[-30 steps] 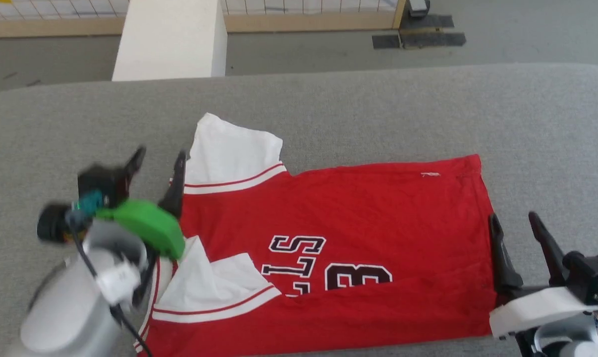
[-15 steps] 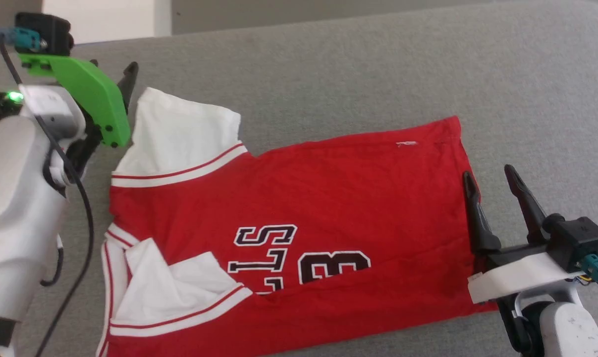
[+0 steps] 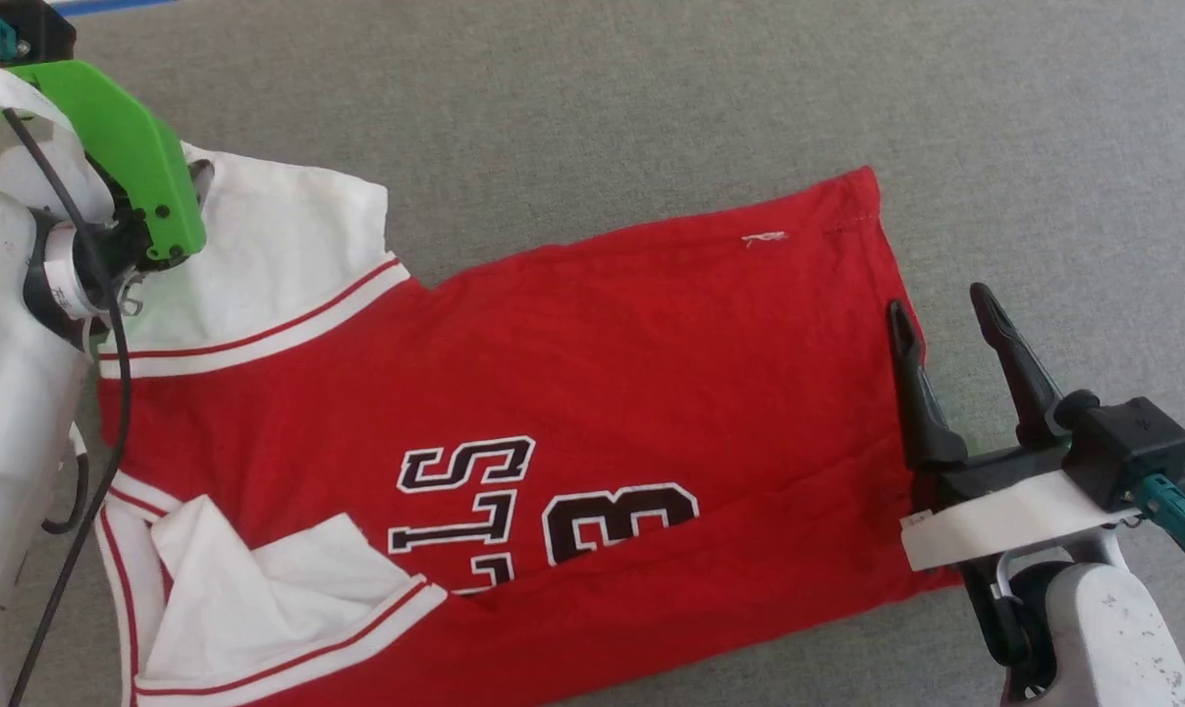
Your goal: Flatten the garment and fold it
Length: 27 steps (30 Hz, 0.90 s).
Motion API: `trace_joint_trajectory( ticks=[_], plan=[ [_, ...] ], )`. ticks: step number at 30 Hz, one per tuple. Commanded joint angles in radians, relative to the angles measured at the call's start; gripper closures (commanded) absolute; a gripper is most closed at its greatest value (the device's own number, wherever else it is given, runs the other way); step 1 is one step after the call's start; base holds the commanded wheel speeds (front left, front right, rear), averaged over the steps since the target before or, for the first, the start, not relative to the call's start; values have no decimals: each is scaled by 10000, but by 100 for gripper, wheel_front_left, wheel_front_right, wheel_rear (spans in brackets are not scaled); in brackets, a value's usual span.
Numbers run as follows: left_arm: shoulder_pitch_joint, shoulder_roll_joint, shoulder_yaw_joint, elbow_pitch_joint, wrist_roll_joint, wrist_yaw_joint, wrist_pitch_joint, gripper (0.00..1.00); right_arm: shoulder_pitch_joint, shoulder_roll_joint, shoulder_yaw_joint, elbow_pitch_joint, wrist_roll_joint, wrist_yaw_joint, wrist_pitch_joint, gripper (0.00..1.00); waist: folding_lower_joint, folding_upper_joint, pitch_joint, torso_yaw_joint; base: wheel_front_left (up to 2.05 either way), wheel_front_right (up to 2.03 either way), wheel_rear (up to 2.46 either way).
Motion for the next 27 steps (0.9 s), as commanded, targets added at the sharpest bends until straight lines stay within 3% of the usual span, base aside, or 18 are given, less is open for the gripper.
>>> trace_joint_trajectory(
  ticks=[1,3,4,5,11,15,22,27],
  plan=[
    [9,110,-47,-62,-76,133,129,0,-195,18,55,64,80,-15,-77,0,-1,0,151,-122,0,0,0],
    [99,132,-67,-119,-124,226,303,0,-235,19,78,103,101,-15,-85,0,-1,0,168,-127,0,0,0],
    [145,168,-100,-177,-124,226,372,53,-260,20,94,124,108,-15,-83,0,-1,0,176,-126,0,0,0],
    [167,195,-101,-240,-109,236,342,98,-282,20,105,138,112,-15,-74,0,-1,0,178,-124,0,0,0],
    [286,275,-130,-509,-57,159,100,100,-798,-3,128,85,-78,-15,61,0,-1,0,164,-34,0,0,0],
    [279,238,-165,-619,-55,128,34,100,-1761,-91,-12,279,-273,-15,930,0,-1,0,159,60,0,0,0],
    [167,133,-252,-721,-32,54,-51,100,-3944,-105,-384,1801,-425,-15,5522,0,-1,0,222,287,0,0,0],
    [24,54,-345,-776,30,-51,-148,100,-5100,-158,-497,2608,-486,-15,8068,0,-1,0,358,500,0,0,0]
  ],
)
